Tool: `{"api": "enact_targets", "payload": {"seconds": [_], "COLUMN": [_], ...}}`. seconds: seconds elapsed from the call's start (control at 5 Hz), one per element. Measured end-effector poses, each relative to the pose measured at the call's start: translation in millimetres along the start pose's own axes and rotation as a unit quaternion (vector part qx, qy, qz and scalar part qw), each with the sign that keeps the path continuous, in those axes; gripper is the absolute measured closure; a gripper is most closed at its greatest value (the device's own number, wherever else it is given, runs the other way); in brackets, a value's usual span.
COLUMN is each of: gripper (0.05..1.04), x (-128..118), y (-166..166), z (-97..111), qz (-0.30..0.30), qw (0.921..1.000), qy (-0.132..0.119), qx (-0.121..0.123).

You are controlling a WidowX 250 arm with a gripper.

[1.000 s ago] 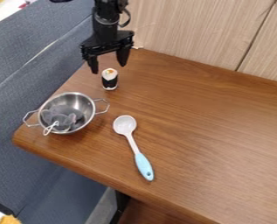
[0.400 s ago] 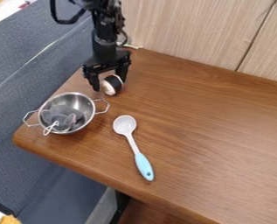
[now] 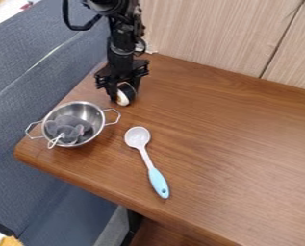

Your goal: Move the sushi to the right side of the blue spoon handle

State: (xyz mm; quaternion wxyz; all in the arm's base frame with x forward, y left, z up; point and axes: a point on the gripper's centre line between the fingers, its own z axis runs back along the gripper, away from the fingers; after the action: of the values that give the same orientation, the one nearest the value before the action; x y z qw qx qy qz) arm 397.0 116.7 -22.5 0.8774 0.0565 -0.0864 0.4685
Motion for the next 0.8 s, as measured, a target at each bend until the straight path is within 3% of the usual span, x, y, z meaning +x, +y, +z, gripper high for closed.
{"api": "enact_targets", "payload": {"seconds": [0.4,0.6,0.8], "gripper": [0.547,0.547,0.547], "x": [-7.2,-4.0,1.4], "y": [3.4,-2.0,-21.0], "z": [6.8,34.8,78.9], "qz": [-0.003,-0.002,0.004], "qw": [0.9999,0.9992,0.9977], "qy": [-0.006,-0.033,-0.066], "qx": [0.010,0.020,-0.018]}}
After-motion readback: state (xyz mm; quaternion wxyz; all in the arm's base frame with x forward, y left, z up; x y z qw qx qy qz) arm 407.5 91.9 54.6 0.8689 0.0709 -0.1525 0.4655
